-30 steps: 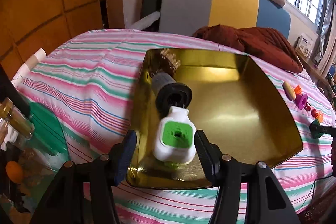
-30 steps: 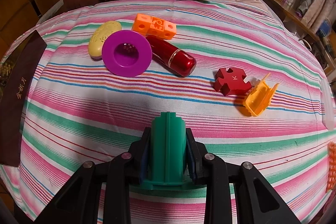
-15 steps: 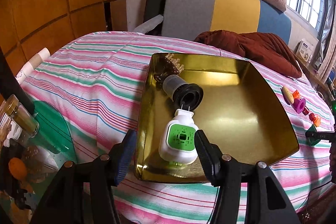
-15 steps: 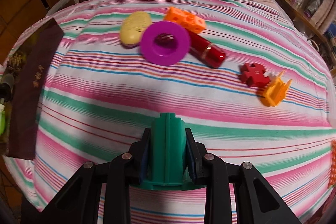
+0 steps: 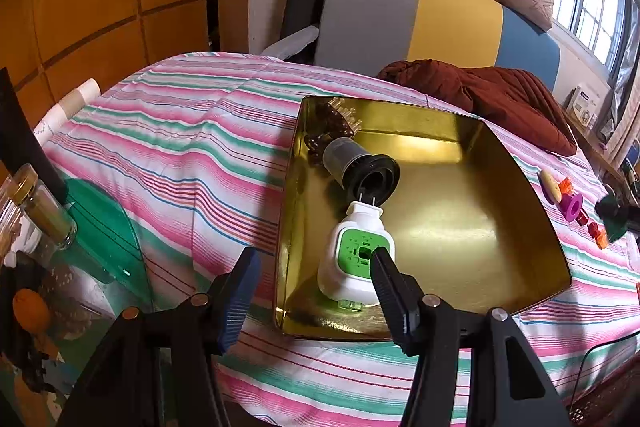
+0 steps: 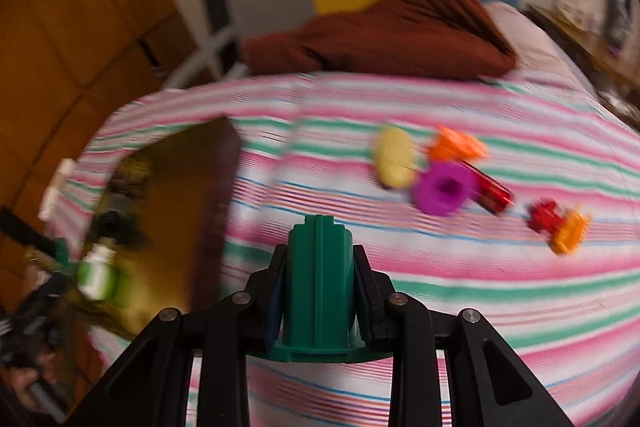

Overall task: Organize rigid objects
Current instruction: 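Carry the green T-piece with the right tool and lower it into the tray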

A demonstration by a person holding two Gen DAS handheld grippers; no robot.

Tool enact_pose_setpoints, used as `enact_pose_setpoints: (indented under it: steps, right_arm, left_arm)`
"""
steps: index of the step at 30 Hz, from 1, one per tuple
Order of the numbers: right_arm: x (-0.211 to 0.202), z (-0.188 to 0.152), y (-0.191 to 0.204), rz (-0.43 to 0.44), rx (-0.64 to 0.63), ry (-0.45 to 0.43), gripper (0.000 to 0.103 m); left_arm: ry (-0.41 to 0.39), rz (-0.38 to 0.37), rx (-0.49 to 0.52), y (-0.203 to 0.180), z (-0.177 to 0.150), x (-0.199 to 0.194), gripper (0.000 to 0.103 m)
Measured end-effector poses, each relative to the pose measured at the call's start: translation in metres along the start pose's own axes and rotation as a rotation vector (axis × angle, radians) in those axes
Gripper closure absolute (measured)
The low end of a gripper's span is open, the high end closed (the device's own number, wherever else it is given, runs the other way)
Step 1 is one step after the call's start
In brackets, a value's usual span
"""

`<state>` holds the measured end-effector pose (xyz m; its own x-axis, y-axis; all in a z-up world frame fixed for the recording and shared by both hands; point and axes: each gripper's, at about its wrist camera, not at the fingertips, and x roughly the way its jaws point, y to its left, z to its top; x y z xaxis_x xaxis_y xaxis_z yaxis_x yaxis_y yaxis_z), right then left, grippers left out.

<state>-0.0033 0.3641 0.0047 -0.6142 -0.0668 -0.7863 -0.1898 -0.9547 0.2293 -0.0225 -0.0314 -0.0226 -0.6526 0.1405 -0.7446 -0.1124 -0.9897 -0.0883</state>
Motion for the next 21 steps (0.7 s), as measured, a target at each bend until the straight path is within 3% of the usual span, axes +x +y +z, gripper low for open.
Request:
enact_pose_setpoints:
  steps: [5, 11, 15, 21]
  right_arm:
    - [-0.009, 0.008, 0.073, 0.117, -0.124, -0.030, 0.073]
    - [0.012, -0.001, 0.155, 0.248, -0.245, 0.012, 0.073]
    - [0.047, -0.015, 0.188, 0.254, -0.269, 0.089, 0.073]
    - [0.103, -0.043, 0.213, 0.176, -0.288, 0.198, 0.073]
  left_arm:
    - [0.001, 0.010, -0.025, 0.008, 0.000, -0.001, 0.045]
    - [0.003, 0.036, -0.056, 0.020, 0.000, -0.001, 0.045]
    - [0.001, 0.034, -0.095, 0.030, -0.002, -0.002, 0.045]
    - [0.010, 0.029, -0.127, 0.039, -0.005, -0.002, 0.045]
